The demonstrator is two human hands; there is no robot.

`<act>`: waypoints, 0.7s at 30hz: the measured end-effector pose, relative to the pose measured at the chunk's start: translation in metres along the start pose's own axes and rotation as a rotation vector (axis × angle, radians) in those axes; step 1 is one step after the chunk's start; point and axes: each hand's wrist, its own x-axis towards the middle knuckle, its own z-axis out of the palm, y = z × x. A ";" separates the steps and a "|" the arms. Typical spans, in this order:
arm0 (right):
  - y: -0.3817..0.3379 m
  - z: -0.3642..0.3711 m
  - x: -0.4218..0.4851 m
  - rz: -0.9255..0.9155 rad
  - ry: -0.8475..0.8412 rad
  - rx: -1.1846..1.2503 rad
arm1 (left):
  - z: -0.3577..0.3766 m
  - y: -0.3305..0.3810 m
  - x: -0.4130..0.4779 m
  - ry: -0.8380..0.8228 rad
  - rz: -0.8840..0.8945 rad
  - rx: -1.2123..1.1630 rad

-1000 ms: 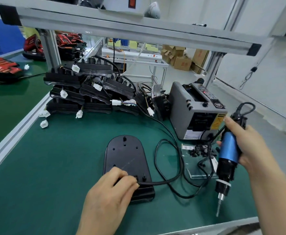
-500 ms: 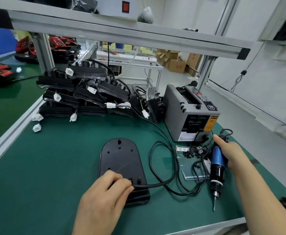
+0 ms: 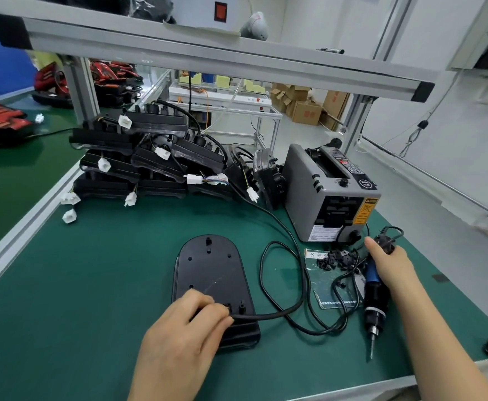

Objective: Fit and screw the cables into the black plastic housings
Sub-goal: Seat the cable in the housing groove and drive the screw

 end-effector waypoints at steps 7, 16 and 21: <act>0.004 0.000 -0.007 -0.010 0.032 -0.102 | 0.000 -0.001 -0.001 0.004 0.010 -0.008; 0.002 0.000 -0.018 -0.093 0.071 -0.125 | -0.001 0.000 -0.001 -0.022 -0.008 -0.023; -0.013 -0.003 -0.030 -0.418 0.227 -0.099 | 0.001 -0.001 -0.001 -0.014 0.001 -0.018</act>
